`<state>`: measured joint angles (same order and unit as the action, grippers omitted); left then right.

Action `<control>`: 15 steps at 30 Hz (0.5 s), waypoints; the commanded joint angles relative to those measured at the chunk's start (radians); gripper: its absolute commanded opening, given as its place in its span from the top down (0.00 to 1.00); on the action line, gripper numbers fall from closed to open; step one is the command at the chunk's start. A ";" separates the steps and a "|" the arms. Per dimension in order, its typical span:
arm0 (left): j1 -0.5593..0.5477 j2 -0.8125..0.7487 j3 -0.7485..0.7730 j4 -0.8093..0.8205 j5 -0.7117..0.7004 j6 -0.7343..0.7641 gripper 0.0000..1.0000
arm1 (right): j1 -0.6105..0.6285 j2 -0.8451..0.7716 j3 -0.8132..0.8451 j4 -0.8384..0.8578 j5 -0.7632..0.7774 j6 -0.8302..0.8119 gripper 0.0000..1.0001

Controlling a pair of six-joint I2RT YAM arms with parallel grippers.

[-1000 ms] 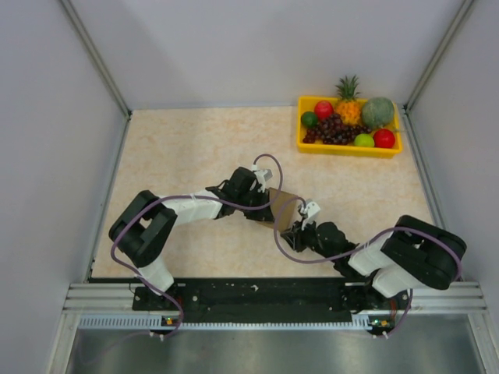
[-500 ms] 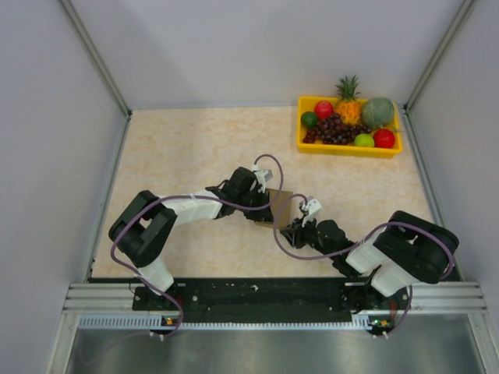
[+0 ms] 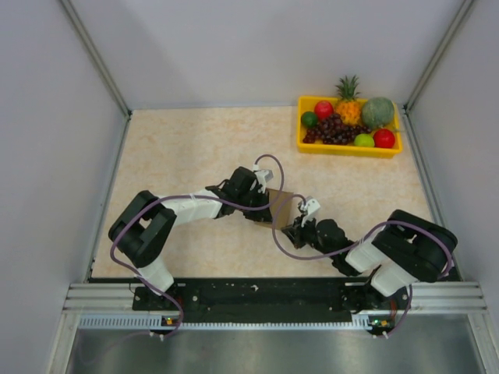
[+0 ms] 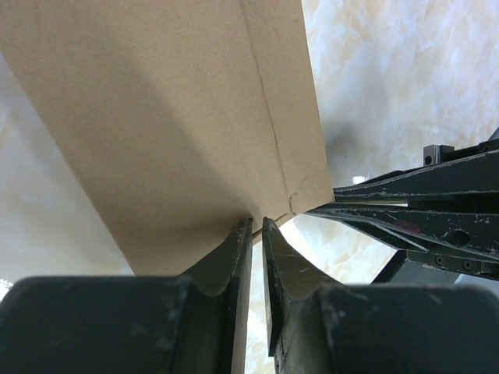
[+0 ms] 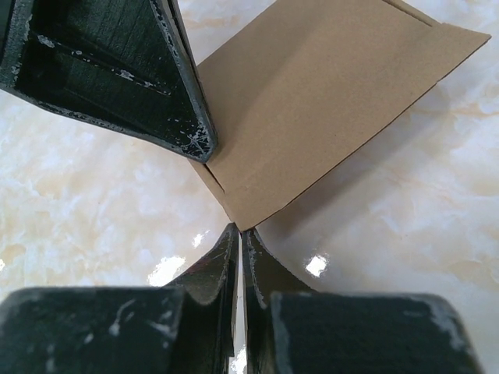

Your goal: Fold the paper box

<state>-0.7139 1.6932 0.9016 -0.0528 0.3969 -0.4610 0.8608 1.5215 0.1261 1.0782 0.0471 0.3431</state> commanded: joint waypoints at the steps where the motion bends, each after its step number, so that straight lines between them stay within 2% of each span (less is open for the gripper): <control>1: -0.002 -0.001 -0.004 -0.125 -0.040 0.058 0.84 | -0.005 0.000 0.052 0.052 0.002 -0.056 1.00; 9: -0.002 0.019 0.000 -0.110 0.005 0.051 0.86 | 0.018 0.032 0.044 0.109 0.063 -0.159 1.00; 12: -0.001 0.023 -0.003 -0.110 -0.001 0.054 0.86 | 0.072 0.013 0.081 0.020 0.161 -0.229 1.00; 15: 0.002 0.028 0.000 -0.116 -0.001 0.061 0.86 | 0.076 -0.035 0.081 -0.026 0.192 -0.254 1.00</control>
<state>-0.7082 1.6932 0.9100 -0.0753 0.4004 -0.4343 0.9154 1.5402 0.1596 1.0645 0.1570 0.1673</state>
